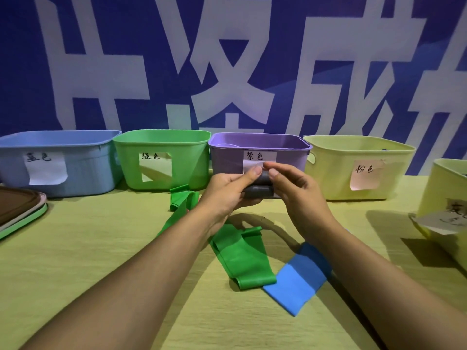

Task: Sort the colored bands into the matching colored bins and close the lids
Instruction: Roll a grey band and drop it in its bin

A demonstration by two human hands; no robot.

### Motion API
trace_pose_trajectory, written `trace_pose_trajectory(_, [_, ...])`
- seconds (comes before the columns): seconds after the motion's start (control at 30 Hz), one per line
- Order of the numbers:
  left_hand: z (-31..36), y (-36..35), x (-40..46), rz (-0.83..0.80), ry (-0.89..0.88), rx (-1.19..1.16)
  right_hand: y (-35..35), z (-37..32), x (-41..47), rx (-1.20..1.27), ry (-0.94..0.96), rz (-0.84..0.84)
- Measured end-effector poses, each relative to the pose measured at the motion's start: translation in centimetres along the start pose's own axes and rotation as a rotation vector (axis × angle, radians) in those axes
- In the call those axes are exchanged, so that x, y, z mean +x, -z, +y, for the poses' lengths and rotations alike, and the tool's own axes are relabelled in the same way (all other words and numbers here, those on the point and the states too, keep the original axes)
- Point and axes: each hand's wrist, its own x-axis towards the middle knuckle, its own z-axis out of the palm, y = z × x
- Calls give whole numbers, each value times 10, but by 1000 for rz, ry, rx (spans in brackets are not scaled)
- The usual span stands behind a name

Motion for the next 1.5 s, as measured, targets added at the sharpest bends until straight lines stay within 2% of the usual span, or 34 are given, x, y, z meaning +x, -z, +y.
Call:
trace_pose_trajectory(0.13, [1,0,0,-59,-20,-24,-3,-2,-1,33,-74,61])
trace_pose_trajectory(0.3, [0,1,0,-111,-57,-53,-4,1,-1,-163,-171,128])
trace_pose_trajectory(0.4, [-2,2,1,-114,-51,-56,-4,-1,-2,-202,-188,156])
trace_pose_trajectory(0.73, [-7,7,4,-125,-145,148,0,-5,-2,-137,-263,111])
trace_pose_trajectory(0.93, [-8,4,4,-111,-170,186,1,-1,1,-154,-228,134])
trace_pose_trajectory(1.03, [-9,4,6,-111,-199,217,1,1,1,-288,-158,125])
trace_pose_trajectory(1.17, [-13,7,11,-95,-281,419,1,2,1,-407,-68,91])
trace_pose_trajectory(1.33, [-16,13,15,-76,-326,657,4,0,4,-456,-57,50])
trace_pose_trajectory(1.5, [-13,13,13,-78,-383,900,3,1,5,-627,-1,42])
